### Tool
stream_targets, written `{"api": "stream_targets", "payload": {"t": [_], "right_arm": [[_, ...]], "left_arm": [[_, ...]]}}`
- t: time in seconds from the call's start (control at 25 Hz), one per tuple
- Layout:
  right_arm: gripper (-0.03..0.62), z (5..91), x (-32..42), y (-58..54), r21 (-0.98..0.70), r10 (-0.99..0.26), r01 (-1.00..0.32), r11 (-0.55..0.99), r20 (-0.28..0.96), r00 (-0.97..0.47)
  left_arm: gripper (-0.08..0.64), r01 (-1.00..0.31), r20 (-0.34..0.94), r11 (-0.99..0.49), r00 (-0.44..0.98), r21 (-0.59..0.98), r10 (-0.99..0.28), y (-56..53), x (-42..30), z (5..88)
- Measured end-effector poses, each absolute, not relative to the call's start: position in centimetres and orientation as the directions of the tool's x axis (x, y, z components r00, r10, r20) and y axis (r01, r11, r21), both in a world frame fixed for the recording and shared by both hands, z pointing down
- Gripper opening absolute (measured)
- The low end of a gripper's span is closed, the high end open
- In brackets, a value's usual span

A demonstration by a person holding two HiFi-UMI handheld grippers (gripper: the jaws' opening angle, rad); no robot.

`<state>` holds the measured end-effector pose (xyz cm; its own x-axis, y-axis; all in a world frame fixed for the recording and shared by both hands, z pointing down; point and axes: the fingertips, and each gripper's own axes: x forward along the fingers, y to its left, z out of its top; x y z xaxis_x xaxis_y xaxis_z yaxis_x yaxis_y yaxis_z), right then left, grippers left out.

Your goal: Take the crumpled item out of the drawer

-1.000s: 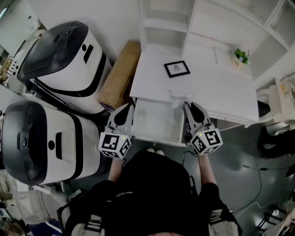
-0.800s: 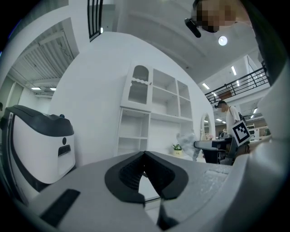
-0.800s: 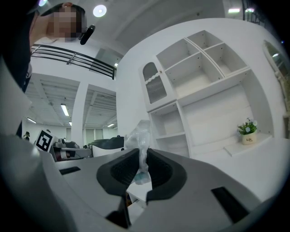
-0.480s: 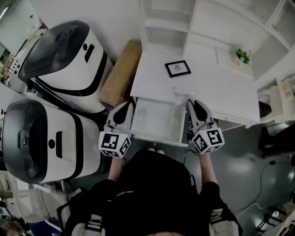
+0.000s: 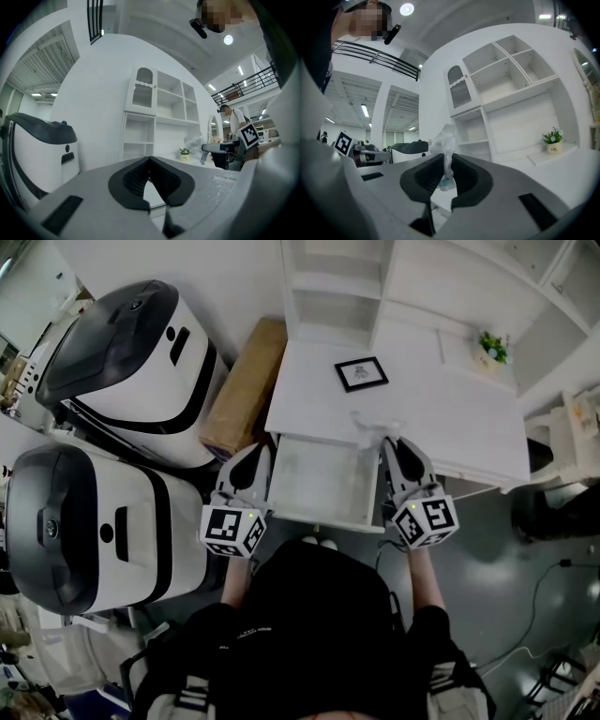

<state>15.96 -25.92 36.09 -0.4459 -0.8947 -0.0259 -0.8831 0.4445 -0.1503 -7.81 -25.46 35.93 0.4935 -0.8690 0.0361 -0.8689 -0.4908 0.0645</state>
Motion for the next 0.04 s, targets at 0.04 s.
{"api": "stream_targets", "payload": {"t": [0.04], "right_arm": [[0.041, 36.08, 15.93, -25.95, -0.148, -0.895, -0.883, 0.445, -0.026, -0.446]], "left_arm": [[-0.002, -0.869, 0.035, -0.491, 0.493, 0.065, -0.869, -25.49, -7.85, 35.93]]}}
